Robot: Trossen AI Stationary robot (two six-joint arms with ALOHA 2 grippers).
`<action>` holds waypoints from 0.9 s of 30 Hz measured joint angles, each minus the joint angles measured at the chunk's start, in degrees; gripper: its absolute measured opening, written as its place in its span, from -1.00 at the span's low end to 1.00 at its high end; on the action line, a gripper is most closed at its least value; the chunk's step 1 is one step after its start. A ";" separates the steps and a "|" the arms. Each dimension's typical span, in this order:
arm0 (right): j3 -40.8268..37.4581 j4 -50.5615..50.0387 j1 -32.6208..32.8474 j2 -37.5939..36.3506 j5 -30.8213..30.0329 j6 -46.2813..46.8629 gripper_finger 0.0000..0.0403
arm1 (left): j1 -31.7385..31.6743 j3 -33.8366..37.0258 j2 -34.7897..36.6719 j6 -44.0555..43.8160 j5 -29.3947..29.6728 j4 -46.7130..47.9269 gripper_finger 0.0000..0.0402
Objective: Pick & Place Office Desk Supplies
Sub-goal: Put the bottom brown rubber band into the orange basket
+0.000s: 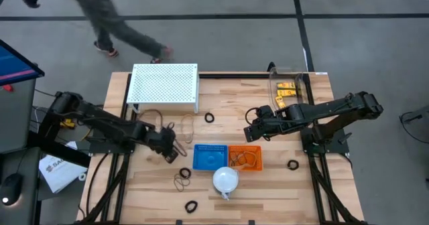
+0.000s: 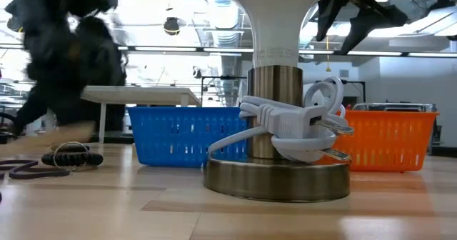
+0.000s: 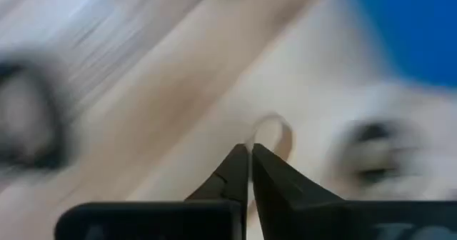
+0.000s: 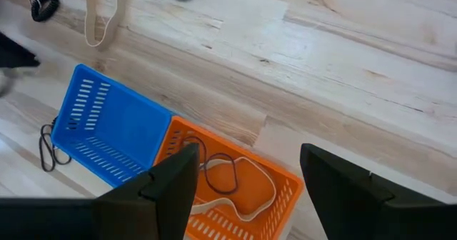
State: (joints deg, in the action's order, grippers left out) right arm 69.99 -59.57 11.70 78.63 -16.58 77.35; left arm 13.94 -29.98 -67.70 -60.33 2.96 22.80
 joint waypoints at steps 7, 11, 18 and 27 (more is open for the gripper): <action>-0.02 0.02 0.00 0.00 -0.18 -1.05 0.19 | -5.17 -0.04 10.13 3.40 0.11 -17.44 -0.99; -0.02 0.09 0.00 0.00 -1.70 -2.01 0.19 | -8.54 -0.11 11.42 4.18 0.10 -27.59 -0.99; -0.04 9.62 0.30 -0.25 -8.05 -11.89 0.19 | -14.28 -0.13 8.54 1.29 0.28 -43.70 -1.00; -0.04 28.46 -2.32 -2.21 -11.82 -28.51 0.15 | -20.11 -2.14 1.29 -3.60 1.93 -56.63 -1.00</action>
State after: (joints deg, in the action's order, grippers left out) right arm 69.95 -31.11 9.38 76.42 -28.40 48.84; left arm -6.17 -32.11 -66.40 -63.93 4.89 -33.83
